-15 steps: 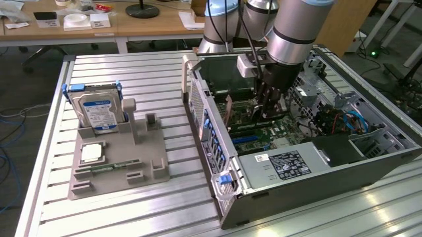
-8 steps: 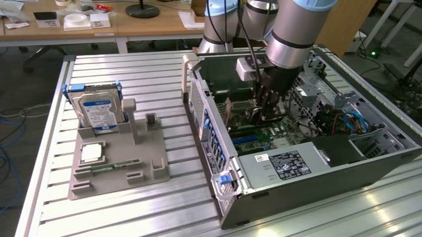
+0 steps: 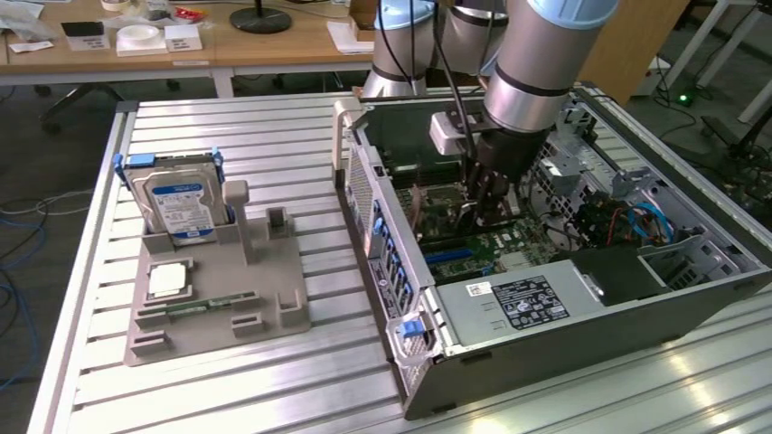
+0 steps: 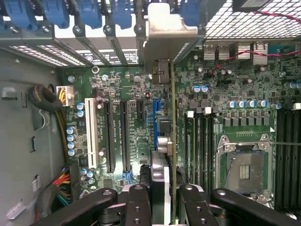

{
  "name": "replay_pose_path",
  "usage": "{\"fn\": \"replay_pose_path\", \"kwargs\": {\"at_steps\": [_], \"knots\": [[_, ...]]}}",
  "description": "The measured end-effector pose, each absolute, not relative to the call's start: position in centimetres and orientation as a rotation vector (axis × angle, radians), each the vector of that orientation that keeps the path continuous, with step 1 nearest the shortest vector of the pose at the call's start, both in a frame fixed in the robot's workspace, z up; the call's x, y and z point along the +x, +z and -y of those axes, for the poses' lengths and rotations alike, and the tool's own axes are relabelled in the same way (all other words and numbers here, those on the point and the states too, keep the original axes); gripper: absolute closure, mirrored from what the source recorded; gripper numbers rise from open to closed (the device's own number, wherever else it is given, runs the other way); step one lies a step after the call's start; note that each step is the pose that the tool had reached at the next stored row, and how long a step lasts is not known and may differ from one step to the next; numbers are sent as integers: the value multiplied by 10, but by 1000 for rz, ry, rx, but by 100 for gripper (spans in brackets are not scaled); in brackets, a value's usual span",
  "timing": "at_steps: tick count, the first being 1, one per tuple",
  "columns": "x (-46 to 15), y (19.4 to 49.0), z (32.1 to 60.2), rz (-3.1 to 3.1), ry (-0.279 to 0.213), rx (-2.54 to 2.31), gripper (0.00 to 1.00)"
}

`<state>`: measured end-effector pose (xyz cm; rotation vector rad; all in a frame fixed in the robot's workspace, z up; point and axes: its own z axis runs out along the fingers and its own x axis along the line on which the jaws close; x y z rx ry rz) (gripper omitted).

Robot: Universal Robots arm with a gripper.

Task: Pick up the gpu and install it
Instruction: 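Insert the gpu into the slot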

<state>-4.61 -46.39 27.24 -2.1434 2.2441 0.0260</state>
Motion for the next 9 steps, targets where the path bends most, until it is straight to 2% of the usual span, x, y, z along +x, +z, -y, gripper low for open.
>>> {"fn": "replay_pose_path", "kwargs": {"at_steps": [9], "knots": [[-49,266,464,-2245,27,-2144,72]]}}
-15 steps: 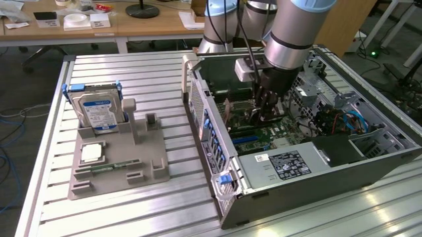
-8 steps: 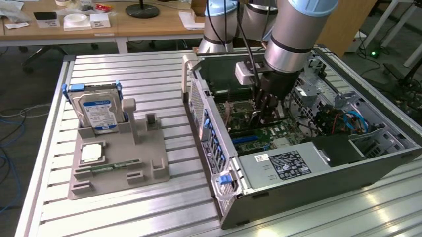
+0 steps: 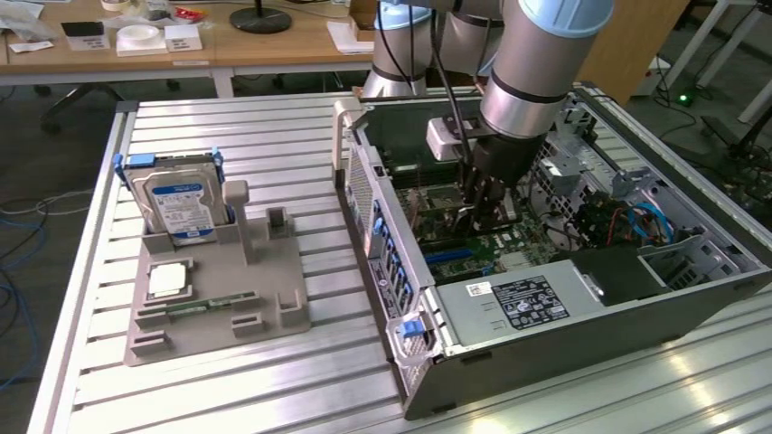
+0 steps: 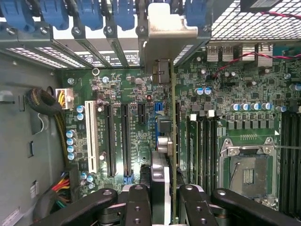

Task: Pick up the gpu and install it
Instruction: 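Insert the gpu into the slot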

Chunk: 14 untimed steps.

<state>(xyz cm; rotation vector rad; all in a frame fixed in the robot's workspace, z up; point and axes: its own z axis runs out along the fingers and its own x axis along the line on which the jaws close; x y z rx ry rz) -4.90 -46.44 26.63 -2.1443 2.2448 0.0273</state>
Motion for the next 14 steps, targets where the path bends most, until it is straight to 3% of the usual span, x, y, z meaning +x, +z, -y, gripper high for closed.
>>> {"fn": "replay_pose_path", "kwargs": {"at_steps": [14], "knots": [[-51,257,464,-2246,28,-2144,72]]}}
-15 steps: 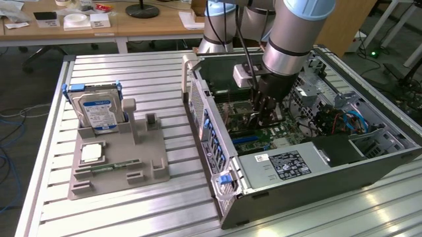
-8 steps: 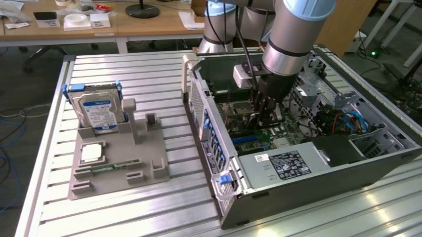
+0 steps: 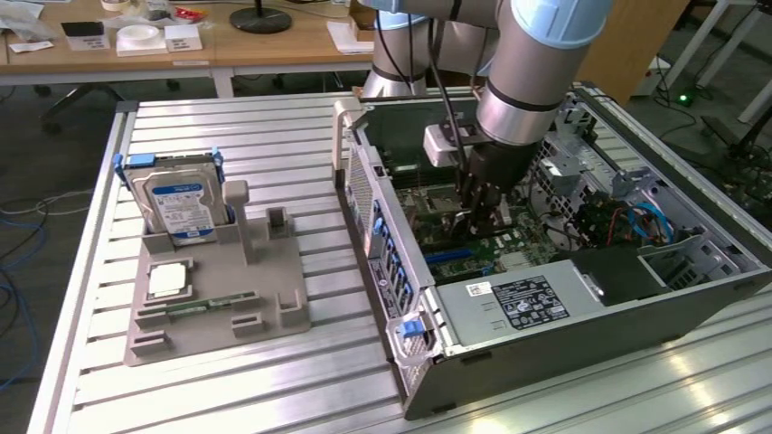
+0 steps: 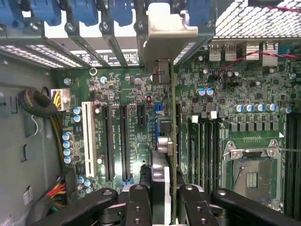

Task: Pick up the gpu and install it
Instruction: 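Insert the gpu into the slot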

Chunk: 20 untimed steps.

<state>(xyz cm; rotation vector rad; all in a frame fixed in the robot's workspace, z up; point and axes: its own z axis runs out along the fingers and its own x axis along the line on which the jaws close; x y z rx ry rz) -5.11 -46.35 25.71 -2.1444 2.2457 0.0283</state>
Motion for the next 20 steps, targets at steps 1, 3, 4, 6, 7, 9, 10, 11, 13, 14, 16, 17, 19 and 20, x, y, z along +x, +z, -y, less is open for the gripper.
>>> {"fn": "replay_pose_path", "kwargs": {"at_steps": [1,3,4,6,7,9,10,11,13,14,16,17,19,20], "knots": [[-52,257,464,-2245,28,-2145,72],[-52,255,463,-2245,29,-2144,72],[-52,254,464,-2245,29,-2144,72],[-52,252,464,-2245,29,-2145,72],[-52,251,464,-2245,29,-2145,72],[-54,251,464,-2246,29,-2145,72],[-55,251,464,-2246,29,-2145,72],[-55,250,464,-2245,29,-2144,72],[-55,250,464,-2244,32,-2143,72],[-55,249,463,-2244,32,-2143,72],[-55,248,464,-2244,31,-2143,72],[-55,248,464,-2244,31,-2143,72],[-55,247,464,-2244,31,-2143,72],[-55,246,464,-2244,31,-2143,72]]}}
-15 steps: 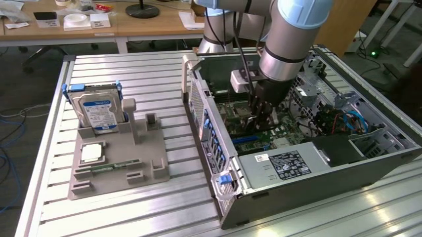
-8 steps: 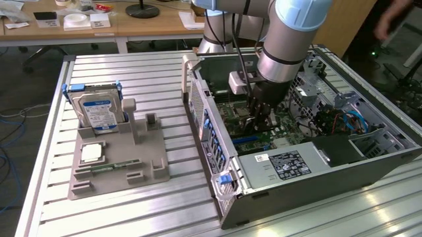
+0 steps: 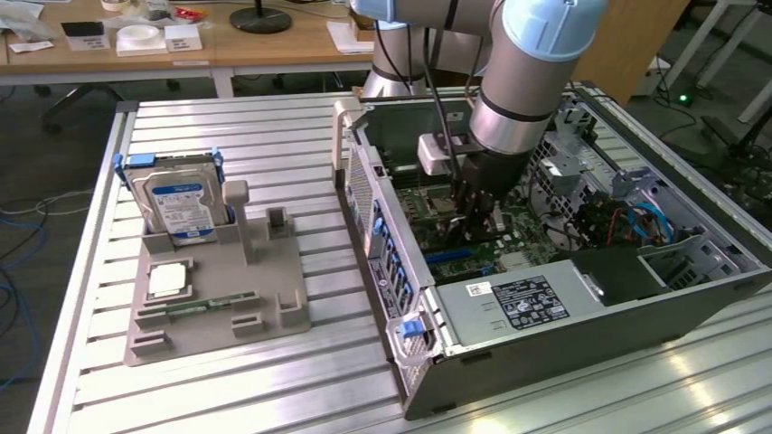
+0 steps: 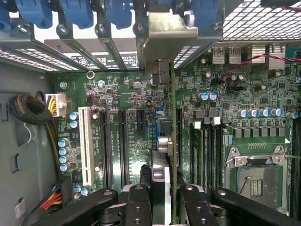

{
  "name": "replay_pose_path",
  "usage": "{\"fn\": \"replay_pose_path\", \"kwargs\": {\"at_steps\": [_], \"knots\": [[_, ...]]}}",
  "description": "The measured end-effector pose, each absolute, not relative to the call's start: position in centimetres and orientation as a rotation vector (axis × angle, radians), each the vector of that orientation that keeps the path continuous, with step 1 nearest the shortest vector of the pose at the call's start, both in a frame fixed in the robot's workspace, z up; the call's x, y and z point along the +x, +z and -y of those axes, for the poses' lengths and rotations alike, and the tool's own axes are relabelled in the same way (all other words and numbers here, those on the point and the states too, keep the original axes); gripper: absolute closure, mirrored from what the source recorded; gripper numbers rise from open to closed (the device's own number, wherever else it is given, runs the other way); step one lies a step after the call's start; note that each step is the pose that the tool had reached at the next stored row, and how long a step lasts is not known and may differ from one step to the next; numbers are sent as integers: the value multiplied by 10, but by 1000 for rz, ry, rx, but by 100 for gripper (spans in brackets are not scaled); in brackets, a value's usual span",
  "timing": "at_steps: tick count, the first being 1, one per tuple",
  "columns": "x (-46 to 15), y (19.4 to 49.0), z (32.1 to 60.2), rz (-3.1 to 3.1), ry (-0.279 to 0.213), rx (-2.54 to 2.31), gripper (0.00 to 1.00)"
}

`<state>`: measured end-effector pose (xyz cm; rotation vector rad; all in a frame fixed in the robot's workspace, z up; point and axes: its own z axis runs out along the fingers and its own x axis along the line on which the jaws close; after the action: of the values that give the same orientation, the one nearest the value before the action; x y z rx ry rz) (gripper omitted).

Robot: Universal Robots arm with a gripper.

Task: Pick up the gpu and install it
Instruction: 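Insert the gpu into the slot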

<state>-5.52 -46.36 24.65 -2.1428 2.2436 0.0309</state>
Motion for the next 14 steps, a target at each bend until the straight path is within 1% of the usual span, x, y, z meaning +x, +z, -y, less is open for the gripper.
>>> {"fn": "replay_pose_path", "kwargs": {"at_steps": [14], "knots": [[-60,240,464,-2244,31,-2143,72]]}}
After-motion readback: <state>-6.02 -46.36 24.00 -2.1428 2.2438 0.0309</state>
